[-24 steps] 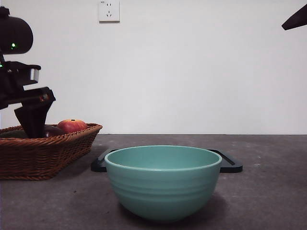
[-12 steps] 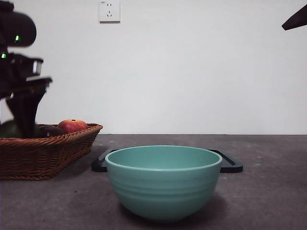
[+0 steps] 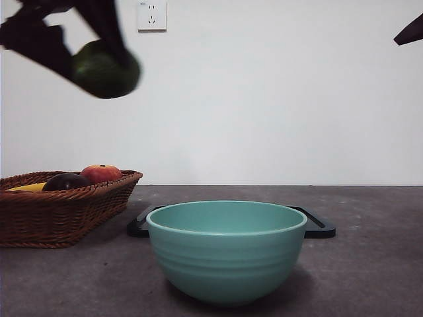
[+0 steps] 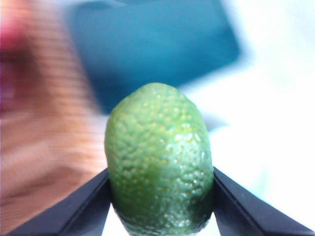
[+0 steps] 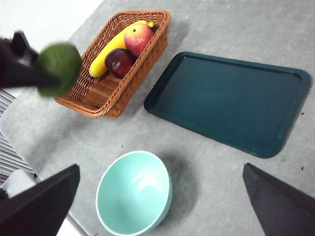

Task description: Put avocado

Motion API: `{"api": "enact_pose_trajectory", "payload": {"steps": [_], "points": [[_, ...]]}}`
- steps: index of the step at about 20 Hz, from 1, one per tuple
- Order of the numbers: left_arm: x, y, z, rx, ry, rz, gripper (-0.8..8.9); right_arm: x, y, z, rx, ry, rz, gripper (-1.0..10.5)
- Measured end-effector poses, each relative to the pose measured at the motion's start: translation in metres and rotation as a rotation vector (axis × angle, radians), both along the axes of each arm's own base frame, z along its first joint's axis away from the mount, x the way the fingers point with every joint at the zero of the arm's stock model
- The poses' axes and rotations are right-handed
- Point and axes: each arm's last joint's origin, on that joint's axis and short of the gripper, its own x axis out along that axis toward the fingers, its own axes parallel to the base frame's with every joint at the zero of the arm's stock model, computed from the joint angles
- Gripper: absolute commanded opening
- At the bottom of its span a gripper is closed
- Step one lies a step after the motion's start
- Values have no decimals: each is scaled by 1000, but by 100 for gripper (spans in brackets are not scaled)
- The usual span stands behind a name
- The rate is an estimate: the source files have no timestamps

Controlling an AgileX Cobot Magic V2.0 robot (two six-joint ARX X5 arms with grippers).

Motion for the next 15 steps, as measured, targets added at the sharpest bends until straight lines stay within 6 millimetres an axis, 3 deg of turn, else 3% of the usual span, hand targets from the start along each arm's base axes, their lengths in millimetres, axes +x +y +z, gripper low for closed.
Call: {"api": "enact_pose_trajectory", "payload": {"steps": [6,15], "points": [[-31,-71,-18,22,52,-211,275,-19,-6,7,18,-42,-3,666],[-35,-142,-87,174,124,-308,275,-37,-11,10,28,-59,-7,666]]}}
